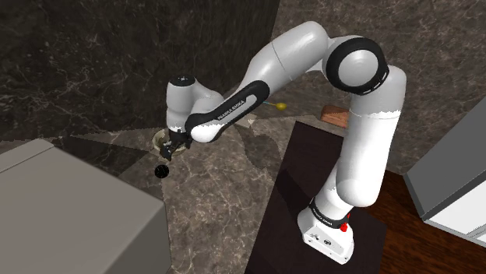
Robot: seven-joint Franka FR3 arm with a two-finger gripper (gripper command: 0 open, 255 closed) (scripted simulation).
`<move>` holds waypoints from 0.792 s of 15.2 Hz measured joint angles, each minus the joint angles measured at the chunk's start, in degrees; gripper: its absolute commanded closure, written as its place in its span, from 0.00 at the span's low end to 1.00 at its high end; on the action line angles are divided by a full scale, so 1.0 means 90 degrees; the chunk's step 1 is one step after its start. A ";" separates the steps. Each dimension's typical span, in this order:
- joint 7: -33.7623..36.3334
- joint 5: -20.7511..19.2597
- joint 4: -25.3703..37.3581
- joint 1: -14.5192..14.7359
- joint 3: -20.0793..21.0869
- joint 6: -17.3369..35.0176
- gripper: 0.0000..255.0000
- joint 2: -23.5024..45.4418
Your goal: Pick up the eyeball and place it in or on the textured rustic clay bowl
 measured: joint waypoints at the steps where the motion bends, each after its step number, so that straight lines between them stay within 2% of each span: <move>1: 0.0121 -0.0114 0.0199 0.0092 -0.0033 0.0031 0.00 0.0247; 6: 0.0495 -0.0515 0.1419 0.0535 -0.0229 0.0038 0.00 0.1509; 12: 0.0633 -0.0702 0.1688 0.0665 -0.0379 0.0303 0.00 0.2042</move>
